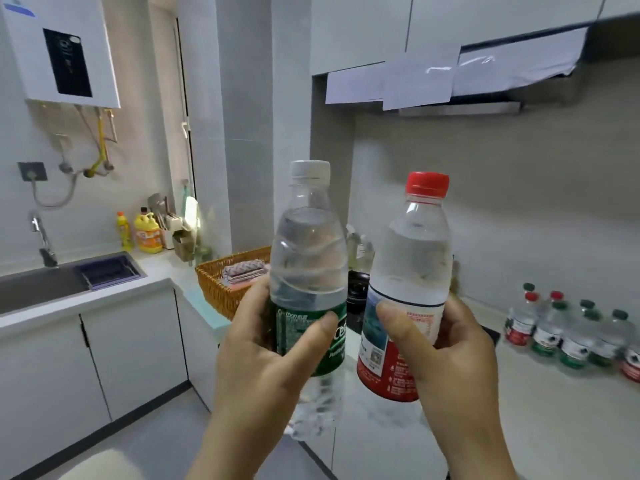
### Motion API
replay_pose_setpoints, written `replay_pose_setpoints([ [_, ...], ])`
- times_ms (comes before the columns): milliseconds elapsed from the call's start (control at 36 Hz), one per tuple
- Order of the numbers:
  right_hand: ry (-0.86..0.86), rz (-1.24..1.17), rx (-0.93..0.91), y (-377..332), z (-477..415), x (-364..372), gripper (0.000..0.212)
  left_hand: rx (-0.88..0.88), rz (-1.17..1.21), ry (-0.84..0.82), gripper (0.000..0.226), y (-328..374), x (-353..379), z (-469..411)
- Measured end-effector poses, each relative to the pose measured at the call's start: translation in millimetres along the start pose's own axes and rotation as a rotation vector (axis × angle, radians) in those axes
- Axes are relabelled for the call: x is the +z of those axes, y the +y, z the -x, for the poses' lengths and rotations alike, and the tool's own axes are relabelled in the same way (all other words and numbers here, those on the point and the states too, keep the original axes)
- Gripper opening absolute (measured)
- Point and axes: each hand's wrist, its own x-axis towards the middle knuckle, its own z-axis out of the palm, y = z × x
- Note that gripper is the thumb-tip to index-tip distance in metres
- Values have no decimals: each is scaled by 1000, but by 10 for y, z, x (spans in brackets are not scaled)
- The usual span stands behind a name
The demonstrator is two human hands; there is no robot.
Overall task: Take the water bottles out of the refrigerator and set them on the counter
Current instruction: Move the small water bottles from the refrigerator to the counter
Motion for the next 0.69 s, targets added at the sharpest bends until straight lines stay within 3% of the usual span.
replay_pose_setpoints([
  [361, 194, 102, 51, 324, -685, -1035, 46, 26, 69, -168, 46, -429, 1295, -442],
  [694, 380, 228, 10, 658, -1317, -1438, 42, 28, 129, -356, 40, -943, 2046, -1096],
])
